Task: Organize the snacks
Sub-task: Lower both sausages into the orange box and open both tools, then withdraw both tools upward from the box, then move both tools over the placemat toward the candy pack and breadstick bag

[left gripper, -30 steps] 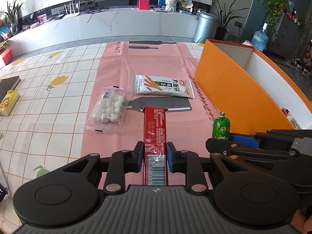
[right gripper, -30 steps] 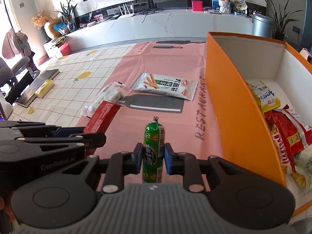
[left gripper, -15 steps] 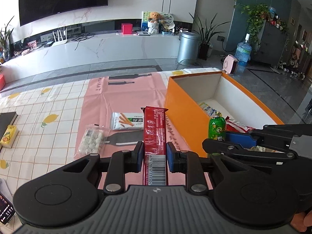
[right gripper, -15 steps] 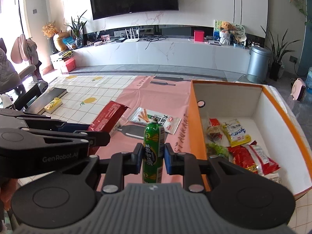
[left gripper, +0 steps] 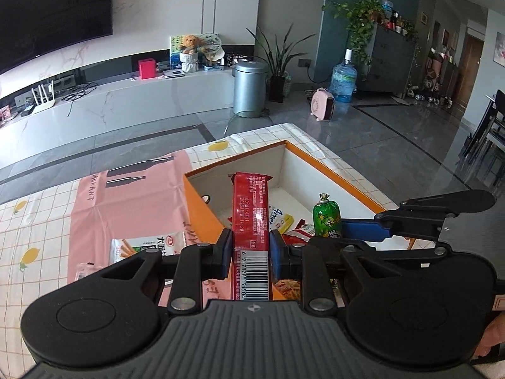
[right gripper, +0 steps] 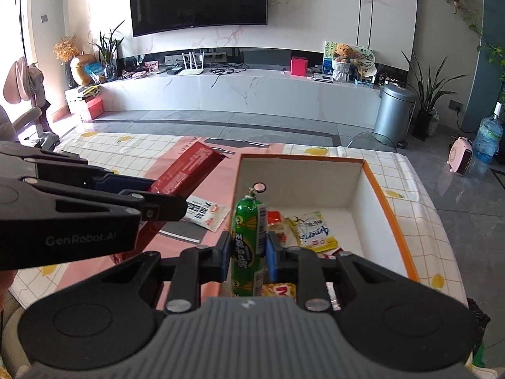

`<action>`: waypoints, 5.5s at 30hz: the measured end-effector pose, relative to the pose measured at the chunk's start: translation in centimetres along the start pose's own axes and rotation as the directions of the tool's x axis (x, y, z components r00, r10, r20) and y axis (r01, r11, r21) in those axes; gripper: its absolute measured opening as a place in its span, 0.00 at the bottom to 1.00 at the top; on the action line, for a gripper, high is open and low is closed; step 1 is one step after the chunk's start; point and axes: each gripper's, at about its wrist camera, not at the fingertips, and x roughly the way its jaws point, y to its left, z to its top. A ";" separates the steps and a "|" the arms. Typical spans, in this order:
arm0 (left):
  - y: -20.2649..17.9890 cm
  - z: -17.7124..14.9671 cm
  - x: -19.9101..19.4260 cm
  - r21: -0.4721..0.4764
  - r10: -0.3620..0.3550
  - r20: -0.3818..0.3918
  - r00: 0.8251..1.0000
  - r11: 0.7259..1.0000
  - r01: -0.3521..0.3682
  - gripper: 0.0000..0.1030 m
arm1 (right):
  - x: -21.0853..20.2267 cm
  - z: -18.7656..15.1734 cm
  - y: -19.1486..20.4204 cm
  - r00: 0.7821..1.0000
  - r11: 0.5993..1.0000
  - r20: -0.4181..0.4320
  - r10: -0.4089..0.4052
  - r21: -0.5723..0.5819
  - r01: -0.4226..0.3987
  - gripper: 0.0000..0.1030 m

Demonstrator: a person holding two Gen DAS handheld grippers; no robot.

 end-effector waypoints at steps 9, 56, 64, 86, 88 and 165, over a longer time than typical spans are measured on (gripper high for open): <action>-2.0 1.1 6.2 0.105 -0.025 -0.104 0.994 0.994 0.036 0.26 | 4.6 -0.3 -4.7 0.990 0.998 -0.127 -0.055 -0.037 0.051 0.19; -2.4 1.4 13.4 0.239 0.035 -0.273 0.961 0.971 0.032 0.51 | 13.4 0.0 -6.3 0.937 0.984 -0.339 -0.087 -0.177 0.027 0.46; -2.6 1.9 10.3 0.228 0.034 -0.211 0.977 0.973 0.016 0.61 | 10.6 0.5 -6.4 0.941 0.979 -0.303 -0.148 -0.178 0.097 0.65; 0.4 -1.7 -1.8 0.093 0.128 0.018 0.992 0.987 -0.129 0.63 | -0.6 -2.8 1.1 0.973 0.972 -0.011 -0.232 0.030 0.233 0.82; 1.4 -2.5 -2.5 0.056 0.144 0.022 0.989 0.988 -0.145 0.63 | -0.8 -3.3 2.4 0.974 0.973 0.004 -0.225 0.058 0.225 0.82; 23.7 -10.7 8.0 -0.271 0.240 -0.215 0.947 0.917 -0.294 0.71 | 29.8 0.9 13.8 1.000 0.993 -0.022 0.017 -0.119 -0.020 0.96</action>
